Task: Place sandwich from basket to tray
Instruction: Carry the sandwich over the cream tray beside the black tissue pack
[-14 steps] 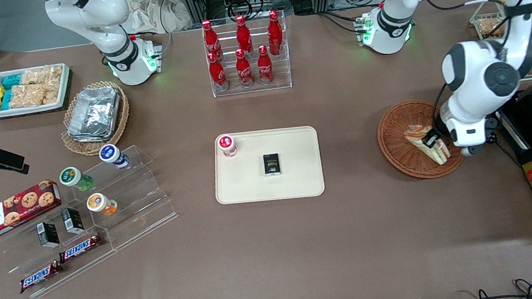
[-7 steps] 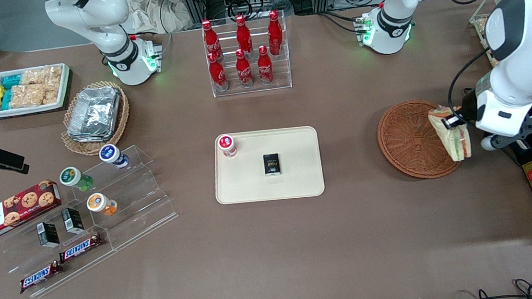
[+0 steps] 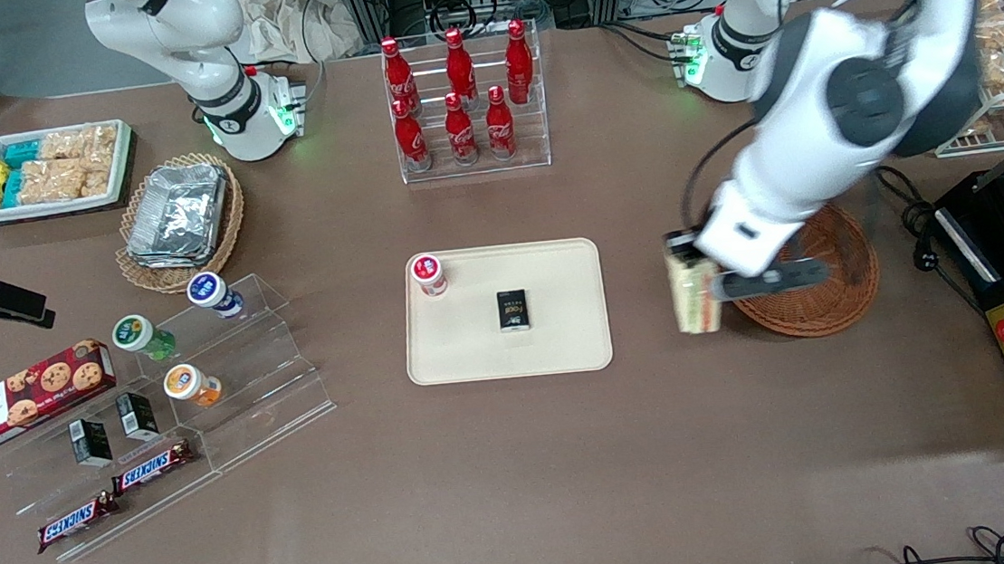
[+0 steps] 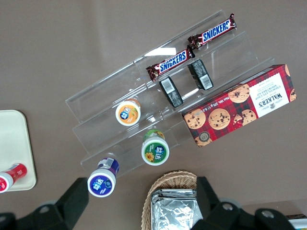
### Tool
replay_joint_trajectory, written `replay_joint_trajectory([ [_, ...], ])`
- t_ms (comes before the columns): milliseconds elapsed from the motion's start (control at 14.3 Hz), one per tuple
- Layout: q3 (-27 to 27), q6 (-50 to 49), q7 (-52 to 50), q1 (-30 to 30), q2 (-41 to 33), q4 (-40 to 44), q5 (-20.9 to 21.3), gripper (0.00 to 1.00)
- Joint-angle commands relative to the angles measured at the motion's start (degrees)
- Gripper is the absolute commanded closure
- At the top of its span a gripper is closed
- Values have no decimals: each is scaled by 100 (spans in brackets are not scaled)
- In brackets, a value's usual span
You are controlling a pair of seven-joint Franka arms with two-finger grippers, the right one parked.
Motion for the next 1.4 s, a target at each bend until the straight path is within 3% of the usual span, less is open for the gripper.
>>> replay_joint_trajectory([
  [0,17,690,-420,-581,676,22,27,100],
  [280,43,1367,-509,-977,1502,-65,132,100],
  [560,43,2360,-527,-1005,1689,-899,361,100],
  [770,52,2546,-527,-987,1715,-1068,475,100],
  [840,52,2546,-536,-970,1715,-1068,476,91],
  [910,61,2546,-562,-970,1715,-1068,476,62],
  [980,61,2546,-623,-961,1715,-1051,484,9],
  [1050,70,2546,-632,-943,1724,-1042,476,0],
  [1330,114,2546,-1122,-917,1645,-788,467,0],
])
